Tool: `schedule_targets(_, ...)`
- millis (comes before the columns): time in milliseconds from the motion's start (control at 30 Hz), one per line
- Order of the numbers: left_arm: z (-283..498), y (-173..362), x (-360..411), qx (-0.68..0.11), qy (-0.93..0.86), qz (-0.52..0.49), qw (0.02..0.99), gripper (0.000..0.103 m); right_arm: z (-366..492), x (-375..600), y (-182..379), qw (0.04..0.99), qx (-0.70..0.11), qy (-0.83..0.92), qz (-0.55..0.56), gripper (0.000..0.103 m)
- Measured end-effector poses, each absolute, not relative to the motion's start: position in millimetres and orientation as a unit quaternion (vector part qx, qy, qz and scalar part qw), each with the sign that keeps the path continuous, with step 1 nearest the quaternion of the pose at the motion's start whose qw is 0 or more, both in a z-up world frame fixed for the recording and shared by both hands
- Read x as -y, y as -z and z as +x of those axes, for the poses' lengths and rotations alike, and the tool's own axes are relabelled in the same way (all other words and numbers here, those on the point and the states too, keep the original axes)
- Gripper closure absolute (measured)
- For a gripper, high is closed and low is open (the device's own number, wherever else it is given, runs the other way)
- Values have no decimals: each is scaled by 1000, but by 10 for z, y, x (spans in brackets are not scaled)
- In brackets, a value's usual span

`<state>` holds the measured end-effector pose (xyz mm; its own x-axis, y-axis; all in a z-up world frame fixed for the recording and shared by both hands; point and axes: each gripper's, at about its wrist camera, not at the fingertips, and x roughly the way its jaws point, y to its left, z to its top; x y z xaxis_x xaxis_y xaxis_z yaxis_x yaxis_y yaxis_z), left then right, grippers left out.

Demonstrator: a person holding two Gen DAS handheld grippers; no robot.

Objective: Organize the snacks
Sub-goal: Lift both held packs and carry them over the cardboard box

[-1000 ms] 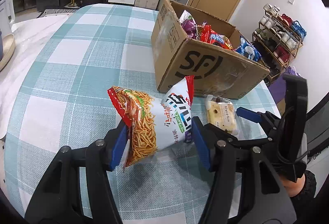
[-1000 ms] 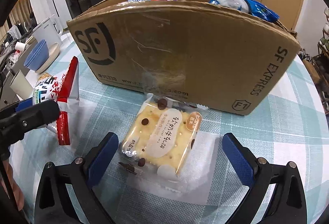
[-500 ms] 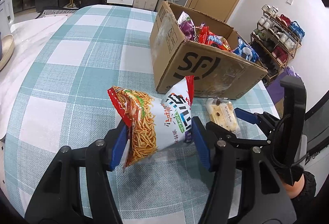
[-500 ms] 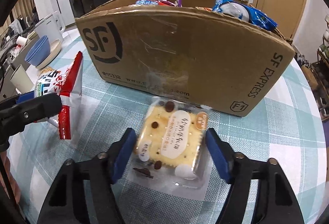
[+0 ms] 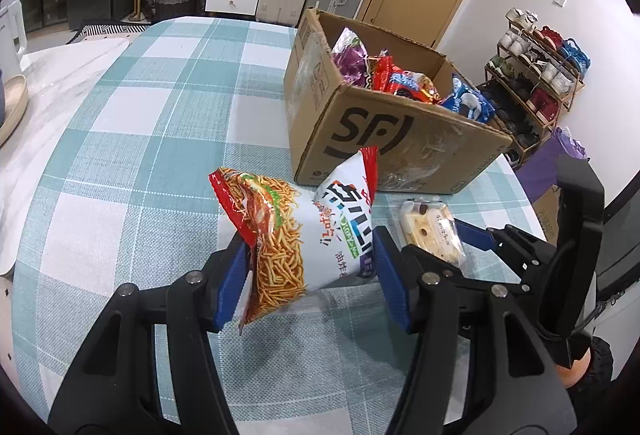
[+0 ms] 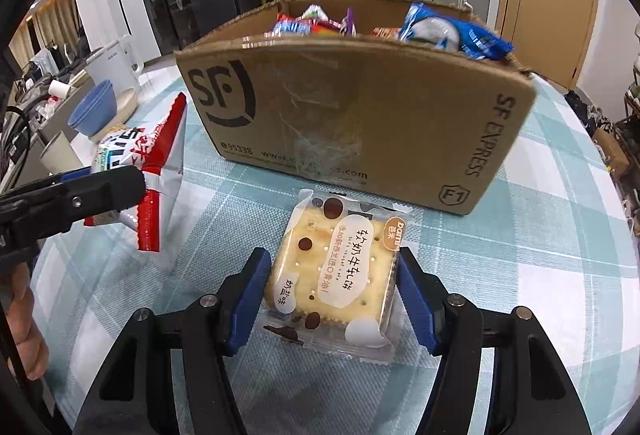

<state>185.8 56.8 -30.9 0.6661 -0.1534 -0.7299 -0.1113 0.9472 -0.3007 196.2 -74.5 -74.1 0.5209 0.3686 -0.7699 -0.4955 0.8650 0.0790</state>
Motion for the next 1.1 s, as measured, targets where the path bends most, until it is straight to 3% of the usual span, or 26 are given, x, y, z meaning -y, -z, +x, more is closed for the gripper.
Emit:
schedule_targets(500,1736,-34,-427,-373,34,-154,914,47,1636,1063,121,898,-337,-275,-67,39)
schedule_targets(1100,1975,-583,-270,-327,60,-131,934,47,2010,1142,-468,921,-275,-271,-59,39)
